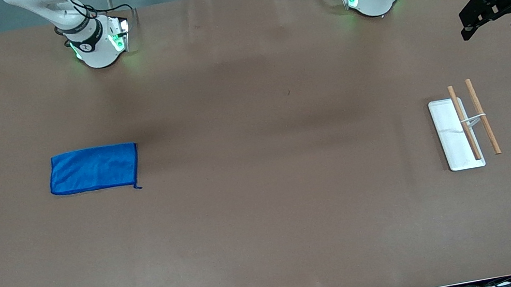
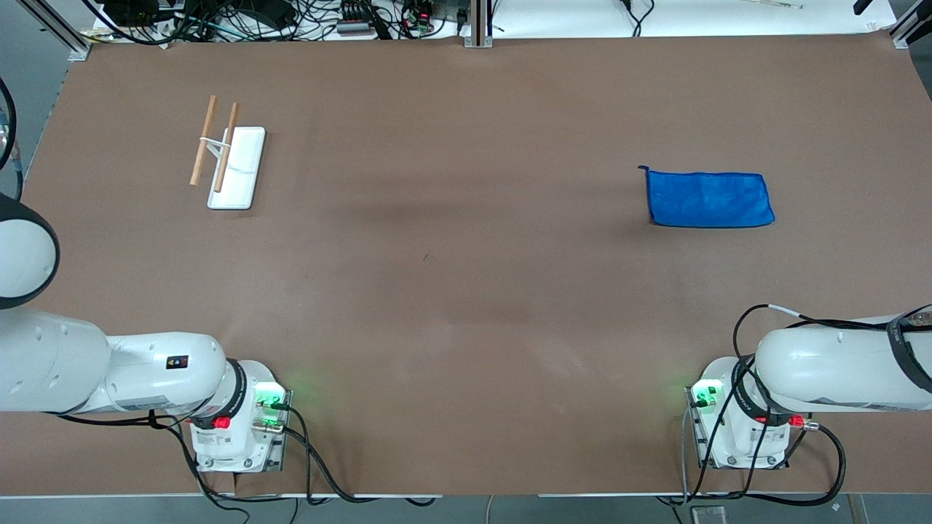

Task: Right arm passes towel to left arm to hang

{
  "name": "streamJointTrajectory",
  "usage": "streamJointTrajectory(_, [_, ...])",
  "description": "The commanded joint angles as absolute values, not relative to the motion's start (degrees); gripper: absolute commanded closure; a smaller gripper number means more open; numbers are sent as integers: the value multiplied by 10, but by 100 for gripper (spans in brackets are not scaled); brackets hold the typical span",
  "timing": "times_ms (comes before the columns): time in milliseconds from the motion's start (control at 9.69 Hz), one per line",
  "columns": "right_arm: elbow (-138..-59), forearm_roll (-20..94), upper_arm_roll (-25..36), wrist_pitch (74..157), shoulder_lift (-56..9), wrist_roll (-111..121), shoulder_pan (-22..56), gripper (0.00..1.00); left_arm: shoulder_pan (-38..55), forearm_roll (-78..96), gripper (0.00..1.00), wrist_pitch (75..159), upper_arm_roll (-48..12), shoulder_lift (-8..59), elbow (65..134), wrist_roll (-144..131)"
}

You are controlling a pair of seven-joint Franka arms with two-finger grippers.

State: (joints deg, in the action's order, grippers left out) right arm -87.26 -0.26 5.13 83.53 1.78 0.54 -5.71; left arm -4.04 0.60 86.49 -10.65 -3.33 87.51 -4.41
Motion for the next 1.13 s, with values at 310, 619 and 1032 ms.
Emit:
streamJointTrajectory(310, [-860, -11, 51, 828, 11, 78, -58, 0, -39, -6, 0, 856, -109, -18, 867, -35])
streamJointTrajectory(619, [-915, -12, 51, 833, 6, 74, -54, 0, -42, -4, 0, 856, -110, -14, 869, -33])
streamJointTrajectory(1032, [-1131, -13, 46, 1046, 9, 6, -39, 0, -41, -4, 0, 855, -110, -16, 873, -33])
